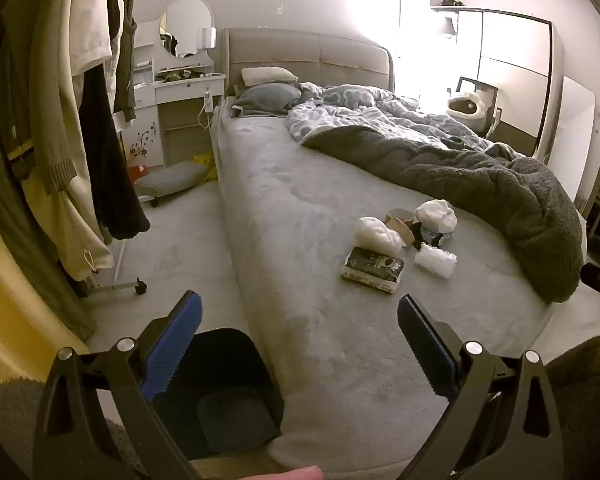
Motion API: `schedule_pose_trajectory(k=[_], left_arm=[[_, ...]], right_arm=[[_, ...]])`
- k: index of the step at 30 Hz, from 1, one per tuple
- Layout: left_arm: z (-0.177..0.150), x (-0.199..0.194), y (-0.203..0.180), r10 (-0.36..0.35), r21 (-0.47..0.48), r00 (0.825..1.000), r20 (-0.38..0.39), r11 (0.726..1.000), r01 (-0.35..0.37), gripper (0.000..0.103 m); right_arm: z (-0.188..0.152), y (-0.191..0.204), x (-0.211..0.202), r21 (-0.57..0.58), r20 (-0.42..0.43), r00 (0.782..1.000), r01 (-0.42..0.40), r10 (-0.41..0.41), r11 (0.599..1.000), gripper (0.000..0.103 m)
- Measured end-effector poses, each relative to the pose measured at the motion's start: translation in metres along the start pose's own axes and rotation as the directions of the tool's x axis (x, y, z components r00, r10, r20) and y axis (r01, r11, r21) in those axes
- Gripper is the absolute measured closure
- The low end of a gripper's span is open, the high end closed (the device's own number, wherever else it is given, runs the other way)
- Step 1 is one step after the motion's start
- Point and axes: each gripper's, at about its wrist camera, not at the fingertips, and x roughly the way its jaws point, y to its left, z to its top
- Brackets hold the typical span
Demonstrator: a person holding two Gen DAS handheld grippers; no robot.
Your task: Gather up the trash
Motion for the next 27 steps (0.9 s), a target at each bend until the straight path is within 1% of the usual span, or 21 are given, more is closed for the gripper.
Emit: schedule_pose_trajectory(k=[1, 27], left_arm=[[0.0001, 0.0001, 0.0008, -0.008, -0.012, 1.000, -0.003, 1.000, 0.008, 0.003], [0.0000, 0.0001, 0.0007, -0.007, -0.008, 1.000, -0.002, 1.000, 0.007, 0.003]], right_arm=[[0.0000, -0.0001, 0.0002, 0.001, -0.002, 1.000, 0.000, 0.000, 1.000, 0.003], [0.0005, 0.0003, 0.0020, 0.005, -0.002, 1.000, -0.002, 0.002, 1.000, 0.003]])
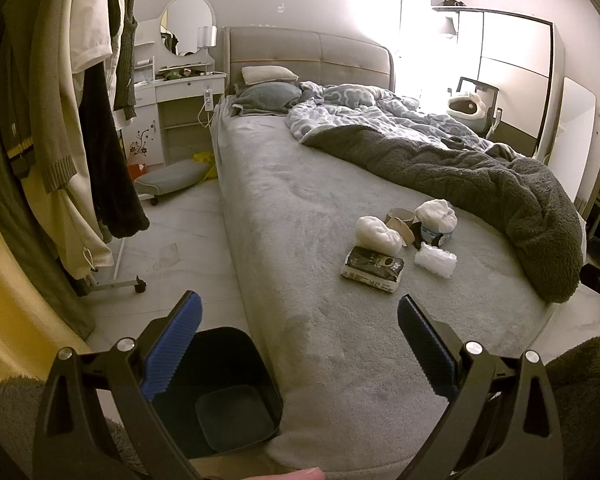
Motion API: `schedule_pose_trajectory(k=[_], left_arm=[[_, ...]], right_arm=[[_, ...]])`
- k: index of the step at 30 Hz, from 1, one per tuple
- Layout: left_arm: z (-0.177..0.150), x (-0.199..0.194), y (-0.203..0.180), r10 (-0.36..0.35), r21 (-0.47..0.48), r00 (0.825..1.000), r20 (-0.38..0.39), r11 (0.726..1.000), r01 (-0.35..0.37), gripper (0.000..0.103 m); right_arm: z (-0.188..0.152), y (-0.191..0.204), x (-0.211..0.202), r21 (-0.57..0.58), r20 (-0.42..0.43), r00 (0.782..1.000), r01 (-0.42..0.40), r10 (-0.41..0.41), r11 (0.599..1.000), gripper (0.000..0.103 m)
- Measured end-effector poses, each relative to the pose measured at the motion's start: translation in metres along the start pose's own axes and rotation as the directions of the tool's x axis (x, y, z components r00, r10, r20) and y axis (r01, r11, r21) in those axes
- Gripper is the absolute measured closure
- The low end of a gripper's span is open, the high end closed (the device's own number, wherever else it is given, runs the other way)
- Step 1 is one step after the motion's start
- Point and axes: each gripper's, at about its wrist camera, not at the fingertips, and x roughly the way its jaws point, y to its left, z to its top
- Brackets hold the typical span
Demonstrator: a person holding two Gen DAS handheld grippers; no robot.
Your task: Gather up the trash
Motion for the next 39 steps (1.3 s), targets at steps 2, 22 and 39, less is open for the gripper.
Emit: schedule_pose_trajectory(k=[2, 22, 39], left_arm=[[0.0001, 0.0000, 0.0000, 0.001, 0.000, 1.000, 0.000, 1.000, -0.001, 0.003], [0.0000, 0.0000, 0.0001, 0.000, -0.002, 1.000, -0.002, 1.000, 0.000, 0.003], [0.0001, 0.0001, 0.0002, -0.001, -0.004, 1.000, -0.003, 1.000, 0.001, 0.003]], right_arm=[[0.0001, 0.0002, -0.0001, -0.002, -0.001, 1.000, 0.000, 0.000, 1.000, 0.003], [-0.0005, 0.0008, 0.0006, -0.003, -0.002, 1.000, 0.000, 0.000, 1.000, 0.003], [0.0003, 0.0022, 0.0018, -0.006, -0.004, 1.000, 0.000, 0.000, 1.000, 0.003]])
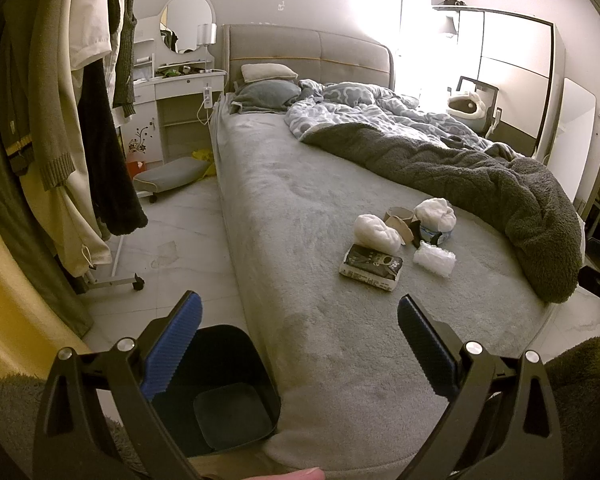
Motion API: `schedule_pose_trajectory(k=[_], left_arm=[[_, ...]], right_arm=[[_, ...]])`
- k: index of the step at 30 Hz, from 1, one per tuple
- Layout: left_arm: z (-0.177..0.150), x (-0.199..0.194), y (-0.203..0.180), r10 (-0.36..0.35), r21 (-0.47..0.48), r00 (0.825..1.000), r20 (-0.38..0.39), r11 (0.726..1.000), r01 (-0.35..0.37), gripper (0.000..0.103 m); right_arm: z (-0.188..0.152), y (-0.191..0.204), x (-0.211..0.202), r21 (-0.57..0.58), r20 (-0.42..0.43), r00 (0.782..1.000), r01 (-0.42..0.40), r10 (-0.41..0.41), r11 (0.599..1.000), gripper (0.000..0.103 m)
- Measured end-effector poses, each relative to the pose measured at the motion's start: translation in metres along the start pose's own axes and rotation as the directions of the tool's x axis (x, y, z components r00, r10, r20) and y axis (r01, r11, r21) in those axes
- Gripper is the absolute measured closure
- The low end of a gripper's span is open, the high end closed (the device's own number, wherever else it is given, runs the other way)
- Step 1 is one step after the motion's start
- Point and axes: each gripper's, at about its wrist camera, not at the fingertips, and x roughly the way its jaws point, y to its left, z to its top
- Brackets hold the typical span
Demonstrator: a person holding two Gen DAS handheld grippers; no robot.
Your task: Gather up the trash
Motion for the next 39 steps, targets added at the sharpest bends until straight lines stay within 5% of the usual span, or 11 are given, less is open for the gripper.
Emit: schedule_pose_trajectory(k=[30, 39], left_arm=[[-0.001, -0.001, -0.001, -0.001, 0.004, 1.000, -0.001, 1.000, 0.001, 0.003], [-0.007, 0.001, -0.010, -0.054, 0.029, 0.999, 0.000, 0.998, 0.054, 0.003]], right_arm=[[0.004, -0.005, 0.001, -0.001, -0.005, 1.000, 0.002, -0.002, 1.000, 0.003], [-0.001, 0.004, 0.000, -0.001, -0.012, 1.000, 0.002, -0.002, 1.000, 0.003]])
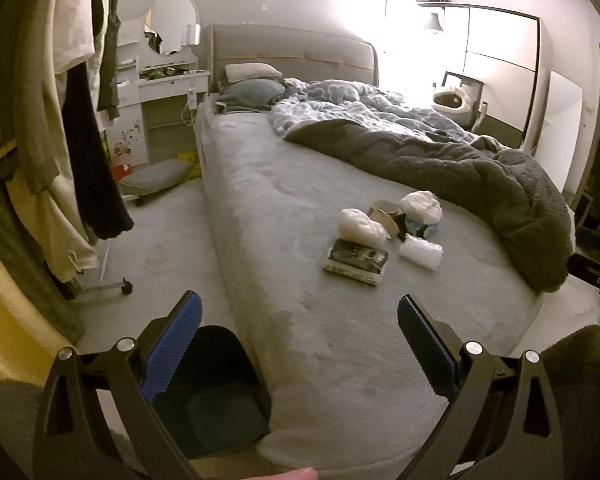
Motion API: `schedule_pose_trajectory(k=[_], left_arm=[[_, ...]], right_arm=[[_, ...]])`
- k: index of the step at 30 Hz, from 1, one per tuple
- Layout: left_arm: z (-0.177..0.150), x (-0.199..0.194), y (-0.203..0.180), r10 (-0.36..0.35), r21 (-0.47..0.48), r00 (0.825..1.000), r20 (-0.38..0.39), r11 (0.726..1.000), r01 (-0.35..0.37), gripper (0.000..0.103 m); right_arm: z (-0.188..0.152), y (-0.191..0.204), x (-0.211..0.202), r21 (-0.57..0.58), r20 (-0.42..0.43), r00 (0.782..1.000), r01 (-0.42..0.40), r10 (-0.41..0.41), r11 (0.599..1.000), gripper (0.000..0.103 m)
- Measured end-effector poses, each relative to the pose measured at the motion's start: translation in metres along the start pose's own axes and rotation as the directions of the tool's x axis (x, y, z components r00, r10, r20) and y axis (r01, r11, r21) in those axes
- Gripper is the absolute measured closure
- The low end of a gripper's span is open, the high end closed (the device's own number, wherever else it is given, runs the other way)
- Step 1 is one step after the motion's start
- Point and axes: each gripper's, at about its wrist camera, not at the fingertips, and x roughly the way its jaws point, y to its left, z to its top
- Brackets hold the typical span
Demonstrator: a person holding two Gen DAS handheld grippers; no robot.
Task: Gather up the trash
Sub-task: 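Move the left tool to the black snack bag while the right tool approaches the clear plastic bag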
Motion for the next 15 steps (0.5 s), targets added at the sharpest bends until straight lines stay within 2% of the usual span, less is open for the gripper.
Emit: schedule_pose_trajectory(k=[5, 10, 15], left_arm=[[-0.003, 0.003, -0.008, 0.017, 0.034, 1.000, -0.017, 0.999, -0.017, 0.003], [-0.002, 0.006, -0.012, -0.022, 0.057, 0.998, -0.052, 0.998, 0.025, 0.003], [0.007, 0.003, -0.012, -0.042, 0.051, 0.999, -0.017, 0.998, 0.042, 0.003]], right_arm=[[-0.002, -0.004, 0.012, 0.008, -0.030, 1.000, -0.003, 0.004, 1.000, 0.003], [0.002, -0.006, 0.017, 0.012, -0.021, 0.999, -0.034, 0.034, 0.999, 0.003], [0.009, -0.001, 0.033, -0.015, -0.026, 0.996, -0.084, 0.083, 0.996, 0.003]])
